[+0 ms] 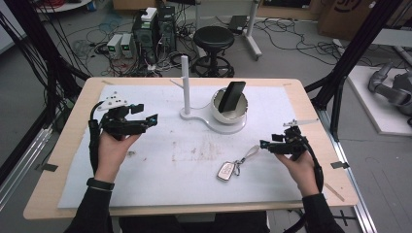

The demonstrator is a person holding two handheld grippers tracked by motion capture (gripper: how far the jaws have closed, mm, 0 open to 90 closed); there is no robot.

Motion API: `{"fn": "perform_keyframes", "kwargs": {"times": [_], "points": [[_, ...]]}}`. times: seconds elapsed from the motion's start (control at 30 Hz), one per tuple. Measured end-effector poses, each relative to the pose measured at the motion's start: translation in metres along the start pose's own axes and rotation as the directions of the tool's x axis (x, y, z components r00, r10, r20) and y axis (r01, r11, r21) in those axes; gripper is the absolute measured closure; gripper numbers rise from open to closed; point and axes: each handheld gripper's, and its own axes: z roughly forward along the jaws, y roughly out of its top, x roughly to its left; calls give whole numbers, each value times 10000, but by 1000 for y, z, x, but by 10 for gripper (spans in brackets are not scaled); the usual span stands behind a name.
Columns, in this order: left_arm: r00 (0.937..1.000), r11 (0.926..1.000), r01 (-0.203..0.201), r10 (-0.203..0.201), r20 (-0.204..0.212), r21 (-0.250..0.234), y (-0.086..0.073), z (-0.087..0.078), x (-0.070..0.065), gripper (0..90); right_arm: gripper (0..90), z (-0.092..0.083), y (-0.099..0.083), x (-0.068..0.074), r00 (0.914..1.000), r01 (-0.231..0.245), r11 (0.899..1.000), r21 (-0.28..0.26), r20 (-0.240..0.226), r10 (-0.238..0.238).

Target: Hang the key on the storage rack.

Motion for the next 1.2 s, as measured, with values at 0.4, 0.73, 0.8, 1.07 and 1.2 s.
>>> {"fn": "perform_keyframes", "kwargs": {"times": [0.4, 0.73, 0.8, 1.07, 1.2], "points": [[9995, 9998, -165, 161, 269, 131, 2, 15, -6, 287, 317, 25, -32, 45, 9878, -1555, 9846, 802, 75, 1554], [9997, 9998, -98, 94, 236, 192, 1, 14, -6, 286, 311, 51, -22, 61, 9976, -682, 9942, 826, 157, 671], [9998, 9998, -57, 53, 215, 186, 0, 13, -6, 286, 334, 56, -19, 65, 9987, -481, 9949, 882, 192, 466], [9999, 9998, 28, -31, 143, 186, -3, 6, -5, 286, 626, 62, -17, 73, 9966, 649, 9924, 1043, 445, -698], [9999, 9998, 76, -78, 104, 188, -4, 3, -4, 286, 754, 63, -16, 79, 9930, 1082, 9886, 1050, 353, -1125]]}}
